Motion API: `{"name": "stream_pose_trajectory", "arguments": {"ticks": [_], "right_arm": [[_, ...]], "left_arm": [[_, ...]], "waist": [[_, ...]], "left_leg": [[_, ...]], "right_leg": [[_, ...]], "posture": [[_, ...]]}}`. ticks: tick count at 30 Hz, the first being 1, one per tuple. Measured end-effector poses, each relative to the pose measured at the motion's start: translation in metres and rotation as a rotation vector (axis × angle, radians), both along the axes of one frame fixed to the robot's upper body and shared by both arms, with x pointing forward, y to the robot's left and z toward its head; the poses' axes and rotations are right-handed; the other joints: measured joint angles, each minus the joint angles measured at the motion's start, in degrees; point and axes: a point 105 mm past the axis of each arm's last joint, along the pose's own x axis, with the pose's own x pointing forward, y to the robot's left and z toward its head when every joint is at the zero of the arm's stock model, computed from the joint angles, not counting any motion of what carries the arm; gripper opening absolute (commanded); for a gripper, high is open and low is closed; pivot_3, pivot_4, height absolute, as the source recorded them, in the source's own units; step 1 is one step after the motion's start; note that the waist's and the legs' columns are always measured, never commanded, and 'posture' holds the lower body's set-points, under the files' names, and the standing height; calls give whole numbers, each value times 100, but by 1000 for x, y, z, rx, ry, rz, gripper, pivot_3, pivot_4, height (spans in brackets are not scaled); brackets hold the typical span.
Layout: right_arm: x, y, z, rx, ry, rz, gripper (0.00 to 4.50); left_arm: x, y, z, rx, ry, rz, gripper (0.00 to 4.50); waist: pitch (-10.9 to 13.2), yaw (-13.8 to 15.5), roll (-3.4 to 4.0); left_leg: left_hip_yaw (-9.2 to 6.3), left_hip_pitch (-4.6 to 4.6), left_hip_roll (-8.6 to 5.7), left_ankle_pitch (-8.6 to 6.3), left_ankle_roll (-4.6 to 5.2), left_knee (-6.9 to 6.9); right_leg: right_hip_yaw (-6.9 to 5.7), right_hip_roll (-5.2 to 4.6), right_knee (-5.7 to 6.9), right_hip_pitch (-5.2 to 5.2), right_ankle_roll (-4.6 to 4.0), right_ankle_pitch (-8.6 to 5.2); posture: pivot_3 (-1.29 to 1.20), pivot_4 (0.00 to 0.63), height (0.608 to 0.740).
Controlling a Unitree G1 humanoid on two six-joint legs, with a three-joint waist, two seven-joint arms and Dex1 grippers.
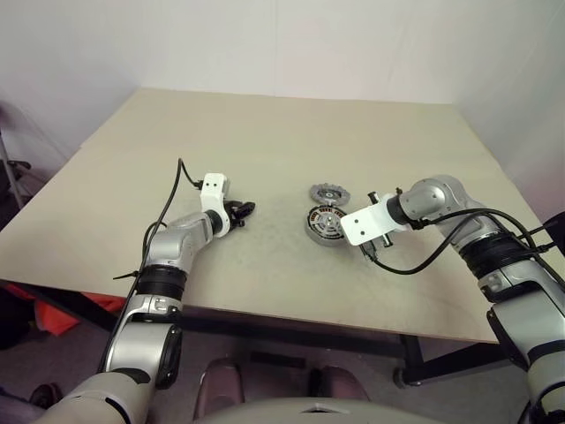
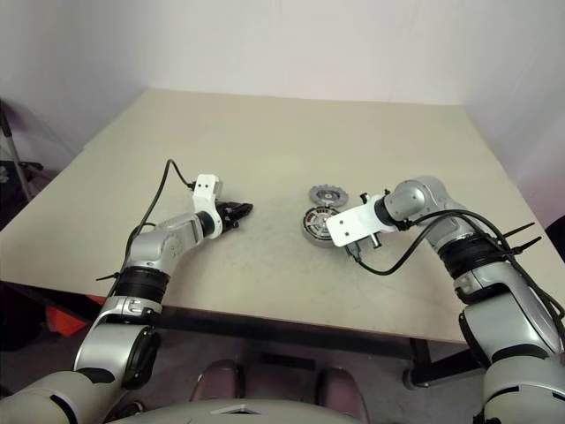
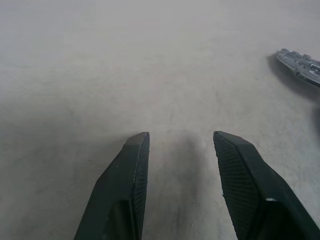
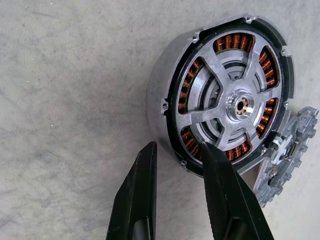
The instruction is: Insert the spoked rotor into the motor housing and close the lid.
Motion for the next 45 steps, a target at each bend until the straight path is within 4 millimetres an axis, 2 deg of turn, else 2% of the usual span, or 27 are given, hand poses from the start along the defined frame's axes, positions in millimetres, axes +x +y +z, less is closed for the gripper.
{"name": "stream_pose_trajectory", "arguments": {"ticks": [3, 16, 22, 25, 29, 32, 35, 40, 45], "right_arm": [[-1, 3, 0, 2, 1, 16, 159], [3, 4, -2, 17, -17, -12, 159], [8, 1, 8, 128, 56, -194, 159], [2, -1, 13, 172, 112, -251, 159], [-20, -5, 11, 212, 230, -325, 159], [-34, 3, 10, 265, 336, -393, 159], [-40, 11, 11, 313, 404, -461, 159], [-30, 37, 14, 454, 492, -635, 159], [-20, 52, 22, 523, 514, -743, 159]], "left_arm": [[0, 1, 0, 5, -2, 2, 2166], [0, 2, -1, 15, 0, 3, 2166], [0, 1, -1, 15, 2, 2, 2166], [0, 0, -2, 14, 2, 0, 2166], [0, 0, -1, 12, 2, 0, 2166], [0, 1, -2, 13, 3, 3, 2166], [0, 0, -2, 12, 4, 2, 2166], [-1, -1, -3, 13, 7, -2, 2166], [-2, -1, -3, 13, 5, -3, 2166]], "waist": [[-2, -31, -4], [-1, -27, -4], [0, -6, -3], [0, 7, -3], [0, 34, -2], [1, 25, -1], [1, 11, 0], [2, 6, 3], [2, 20, 3]], "left_leg": [[1, 15, 3, 0, -1, 0], [2, 13, 3, 6, -8, 2], [2, -2, 4, 6, -7, 0], [2, -12, 9, 3, 1, -3], [1, -15, 9, 2, 1, -6], [2, -11, 10, 3, 1, -6], [1, -5, 10, 6, -7, -6], [1, 6, 11, 14, -21, -10], [1, 4, 9, 15, -24, -15]], "right_leg": [[1, 2, 7, 6, 0, 0], [0, 0, 17, 3, -5, 3], [-3, -1, 10, -5, -5, 3], [-13, 0, -6, -6, -6, 3], [-15, -1, -17, -4, -5, 3], [-14, -1, -13, -3, -5, 3], [-12, 0, -7, -3, -5, 3], [-11, 1, 6, -2, -5, 3], [-11, 0, -2, -1, -5, 3]], "posture": [[0, 0, 740], [0, 0, 740], [0, 0, 740], [0, 0, 740], [0, 0, 740], [0, 0, 740], [0, 0, 740], [0, 0, 740], [0, 0, 740]]}}
